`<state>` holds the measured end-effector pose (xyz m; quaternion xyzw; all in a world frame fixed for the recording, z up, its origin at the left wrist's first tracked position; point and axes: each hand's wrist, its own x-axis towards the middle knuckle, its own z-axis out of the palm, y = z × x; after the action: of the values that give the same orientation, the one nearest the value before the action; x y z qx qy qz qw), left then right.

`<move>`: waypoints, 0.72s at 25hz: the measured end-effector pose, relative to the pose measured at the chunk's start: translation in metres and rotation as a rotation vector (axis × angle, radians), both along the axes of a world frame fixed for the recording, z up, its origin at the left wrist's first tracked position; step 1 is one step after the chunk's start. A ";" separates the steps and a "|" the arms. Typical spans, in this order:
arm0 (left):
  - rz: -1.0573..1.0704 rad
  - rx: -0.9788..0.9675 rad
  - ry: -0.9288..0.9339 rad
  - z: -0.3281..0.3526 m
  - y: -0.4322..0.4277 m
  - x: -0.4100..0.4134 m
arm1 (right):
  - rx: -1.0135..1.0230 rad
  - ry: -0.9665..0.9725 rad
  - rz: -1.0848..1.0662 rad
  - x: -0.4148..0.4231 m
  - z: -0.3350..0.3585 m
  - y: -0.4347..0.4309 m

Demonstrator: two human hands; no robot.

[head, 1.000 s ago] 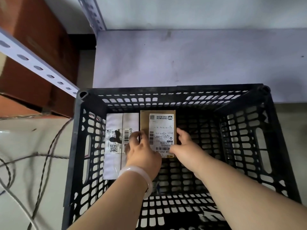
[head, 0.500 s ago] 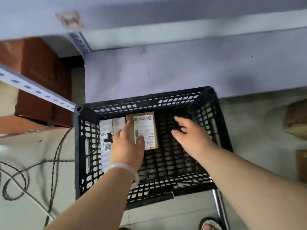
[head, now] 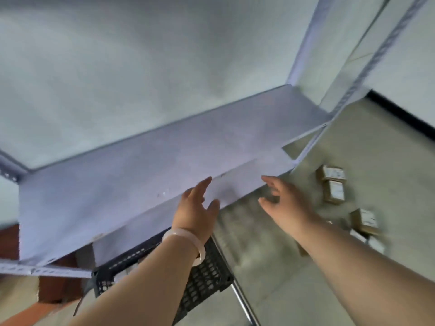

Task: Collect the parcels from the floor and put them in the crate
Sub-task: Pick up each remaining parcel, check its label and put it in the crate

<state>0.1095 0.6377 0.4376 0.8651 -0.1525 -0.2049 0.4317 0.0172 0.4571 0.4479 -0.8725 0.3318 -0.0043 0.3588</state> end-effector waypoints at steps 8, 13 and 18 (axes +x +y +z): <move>-0.258 -0.105 -0.122 0.238 -0.102 -0.096 | -0.125 -0.173 -0.235 -0.147 0.249 -0.065; -0.443 -0.168 -0.230 0.337 -0.173 -0.172 | -0.129 -0.288 -0.399 -0.249 0.342 -0.117; -0.558 -0.167 -0.286 0.389 -0.245 -0.256 | -0.184 -0.298 -0.451 -0.347 0.395 -0.168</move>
<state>-0.1462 0.3923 0.8266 0.7715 -0.4590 -0.1786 0.4027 -0.3300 0.2893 0.8432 -0.7953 0.4592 -0.2423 0.3129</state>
